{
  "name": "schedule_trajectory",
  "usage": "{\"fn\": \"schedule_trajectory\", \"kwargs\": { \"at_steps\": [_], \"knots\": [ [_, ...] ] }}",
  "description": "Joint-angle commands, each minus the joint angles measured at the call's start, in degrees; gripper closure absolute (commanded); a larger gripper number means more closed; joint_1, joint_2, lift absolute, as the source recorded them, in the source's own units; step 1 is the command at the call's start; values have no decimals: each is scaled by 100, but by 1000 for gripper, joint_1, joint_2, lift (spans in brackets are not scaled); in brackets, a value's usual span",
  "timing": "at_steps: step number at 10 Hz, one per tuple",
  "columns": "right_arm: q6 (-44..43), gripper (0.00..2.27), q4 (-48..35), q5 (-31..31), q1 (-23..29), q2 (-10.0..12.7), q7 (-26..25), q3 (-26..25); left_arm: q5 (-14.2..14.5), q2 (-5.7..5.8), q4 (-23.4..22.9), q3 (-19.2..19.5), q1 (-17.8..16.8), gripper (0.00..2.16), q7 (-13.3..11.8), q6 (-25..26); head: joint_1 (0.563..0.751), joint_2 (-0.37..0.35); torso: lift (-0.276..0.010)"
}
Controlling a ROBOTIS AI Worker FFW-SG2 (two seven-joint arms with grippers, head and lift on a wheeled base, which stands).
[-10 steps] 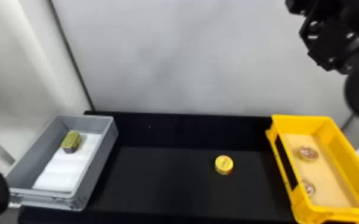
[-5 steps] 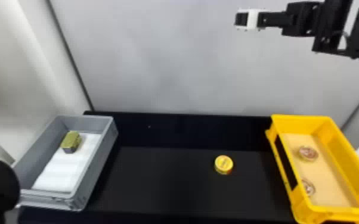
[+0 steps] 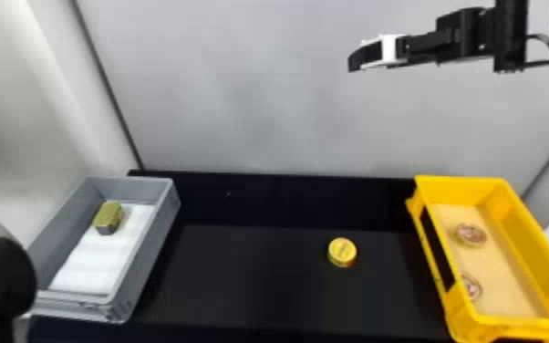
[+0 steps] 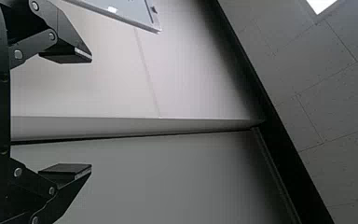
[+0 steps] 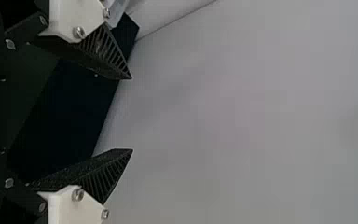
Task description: Pick up the round yellow can and place it in the yellow rectangular box
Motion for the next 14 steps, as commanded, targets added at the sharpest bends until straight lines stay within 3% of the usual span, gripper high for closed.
{"fn": "schedule_trajectory", "kwargs": {
  "at_steps": [1,4,6,10,14],
  "knots": [
    [67,186,525,-156,-34,-210,73,488,-13,-9,1,-75,-41,407,-2,223,694,54,0],
    [67,234,824,-226,986,150,-32,373,-31,-27,71,-207,-138,407,-2,311,694,54,0],
    [67,246,1043,-226,1469,352,-428,479,-31,-27,88,-224,-155,407,-2,320,694,54,0],
    [67,246,1641,-226,1513,247,-1281,1059,-22,8,97,-268,-164,407,-2,320,694,54,0],
    [67,226,2388,-59,1592,229,-1342,1666,-22,0,106,-348,-191,407,-2,302,694,54,0]
  ]
}}
